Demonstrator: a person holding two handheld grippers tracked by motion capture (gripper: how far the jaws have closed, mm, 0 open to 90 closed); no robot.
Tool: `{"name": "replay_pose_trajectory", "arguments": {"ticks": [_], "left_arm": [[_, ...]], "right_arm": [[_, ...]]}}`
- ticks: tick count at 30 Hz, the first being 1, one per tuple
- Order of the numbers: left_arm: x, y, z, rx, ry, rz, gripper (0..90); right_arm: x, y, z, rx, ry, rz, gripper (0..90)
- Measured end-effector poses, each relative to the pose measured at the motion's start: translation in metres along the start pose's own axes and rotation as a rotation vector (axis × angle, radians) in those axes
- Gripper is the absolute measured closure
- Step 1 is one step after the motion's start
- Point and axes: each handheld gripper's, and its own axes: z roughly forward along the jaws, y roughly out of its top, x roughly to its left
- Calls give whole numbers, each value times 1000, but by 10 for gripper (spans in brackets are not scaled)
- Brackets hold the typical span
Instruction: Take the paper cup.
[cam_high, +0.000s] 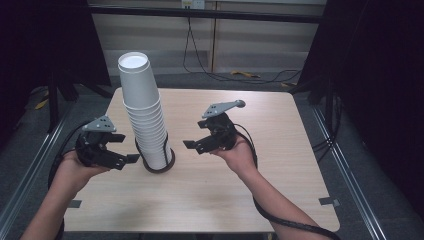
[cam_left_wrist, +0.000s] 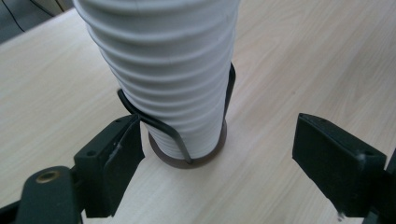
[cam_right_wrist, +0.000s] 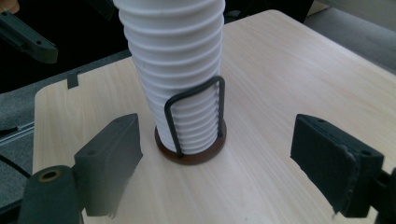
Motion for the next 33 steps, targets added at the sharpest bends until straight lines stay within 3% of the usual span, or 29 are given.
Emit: {"name": "replay_pose_trajectory", "arguments": {"ticks": [11,33], "left_arm": [[10,24,-19,-21,23,8,159],[25,63,-40,-70,49,3,157]], "right_arm": [[8,31,8,-28,16,-40,160],[15,66,15,-106,65,-18,160]]}}
